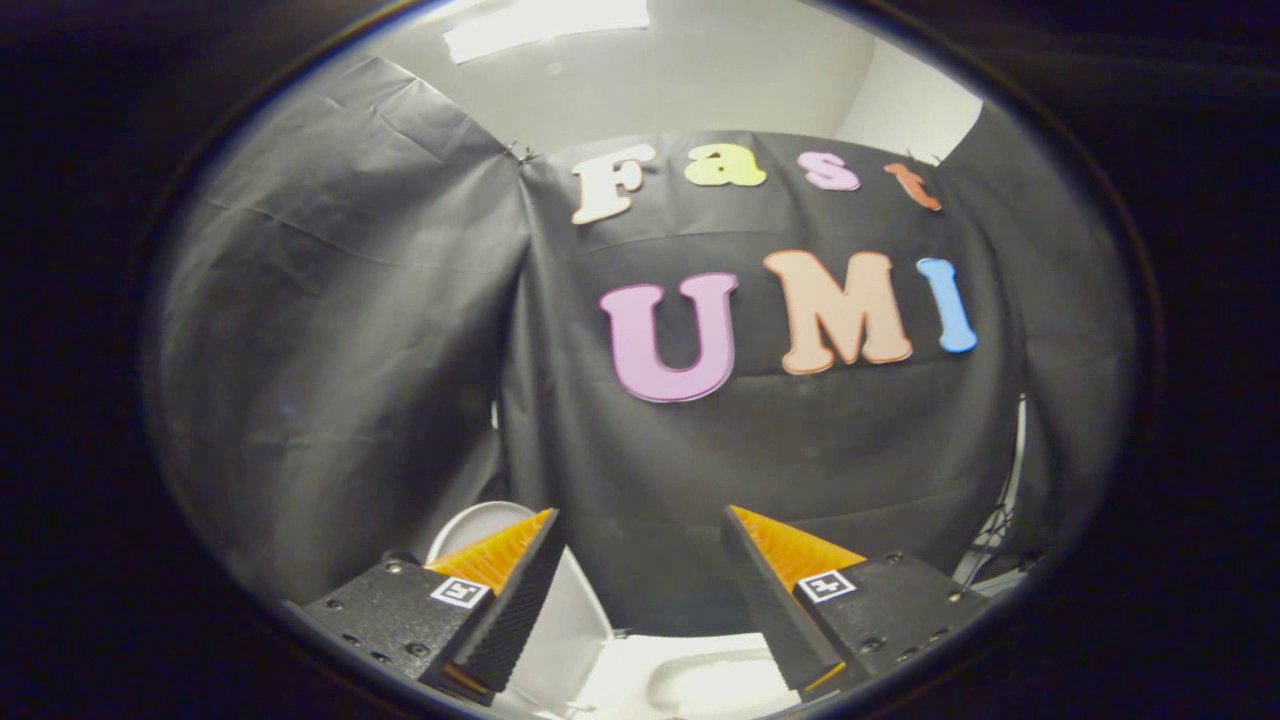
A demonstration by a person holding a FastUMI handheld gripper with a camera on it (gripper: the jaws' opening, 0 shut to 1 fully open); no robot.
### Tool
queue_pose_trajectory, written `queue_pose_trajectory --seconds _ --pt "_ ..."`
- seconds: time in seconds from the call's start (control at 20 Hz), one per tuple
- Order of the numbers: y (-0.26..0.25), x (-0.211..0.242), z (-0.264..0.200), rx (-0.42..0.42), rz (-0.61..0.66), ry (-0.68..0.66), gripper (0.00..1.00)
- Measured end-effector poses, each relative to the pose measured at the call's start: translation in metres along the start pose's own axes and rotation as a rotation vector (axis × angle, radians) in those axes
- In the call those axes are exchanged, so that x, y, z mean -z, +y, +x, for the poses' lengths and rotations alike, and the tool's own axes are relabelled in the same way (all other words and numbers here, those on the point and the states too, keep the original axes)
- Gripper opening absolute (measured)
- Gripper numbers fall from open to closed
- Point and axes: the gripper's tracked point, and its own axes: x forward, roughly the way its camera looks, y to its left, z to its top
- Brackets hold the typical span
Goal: Open the toilet lid.
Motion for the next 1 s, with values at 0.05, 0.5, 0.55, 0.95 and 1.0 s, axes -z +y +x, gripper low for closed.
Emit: queue_pose_trajectory --seconds 0.05,0.5,0.55,0.95,1.0 --pt "-0.019 0.0 -0.004 0.036 -0.002 -0.001 0.96" --pt "-0.208 0.015 -0.066 0.336 -0.035 -0.013 0.96" --pt "-0.228 0.017 -0.075 0.368 -0.035 -0.008 0.96" --pt "-0.32 0.039 -0.125 0.453 -0.031 0.0 0.95" --pt "-0.323 0.047 -0.125 0.448 -0.025 0.003 0.95"
